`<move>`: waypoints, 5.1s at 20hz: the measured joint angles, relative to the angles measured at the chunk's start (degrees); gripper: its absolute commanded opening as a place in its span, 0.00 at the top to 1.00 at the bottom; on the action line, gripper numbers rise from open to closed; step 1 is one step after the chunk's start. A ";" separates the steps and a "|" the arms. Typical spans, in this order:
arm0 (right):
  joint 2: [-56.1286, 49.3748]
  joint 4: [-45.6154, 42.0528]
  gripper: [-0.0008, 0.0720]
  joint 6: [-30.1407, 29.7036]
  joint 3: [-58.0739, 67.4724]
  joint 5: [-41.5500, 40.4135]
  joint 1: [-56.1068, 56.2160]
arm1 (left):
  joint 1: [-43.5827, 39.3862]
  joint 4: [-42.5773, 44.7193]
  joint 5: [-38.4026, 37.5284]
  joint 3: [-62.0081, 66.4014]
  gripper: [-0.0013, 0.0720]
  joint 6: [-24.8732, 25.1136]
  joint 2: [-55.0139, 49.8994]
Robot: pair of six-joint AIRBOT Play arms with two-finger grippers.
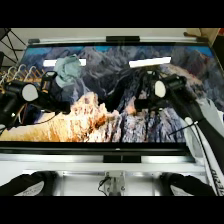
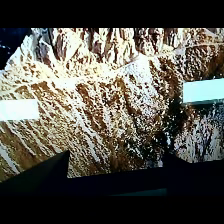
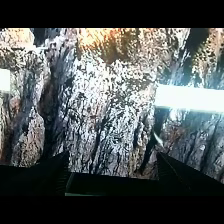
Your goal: Fold the shirts.
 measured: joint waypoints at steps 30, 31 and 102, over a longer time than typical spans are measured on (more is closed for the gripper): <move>-8.39 11.82 0.10 -10.05 -0.02 -5.55 0.11 | 16.26 -4.09 15.08 50.51 0.22 -7.04 -53.16; -8.41 12.11 0.10 -10.08 -0.02 -5.57 0.11 | 16.39 -4.35 15.82 50.84 0.37 -7.19 -53.96; -0.37 25.05 0.89 -15.87 -26.75 -17.44 -0.07 | -12.24 -34.71 31.98 -24.59 0.95 0.61 -1.57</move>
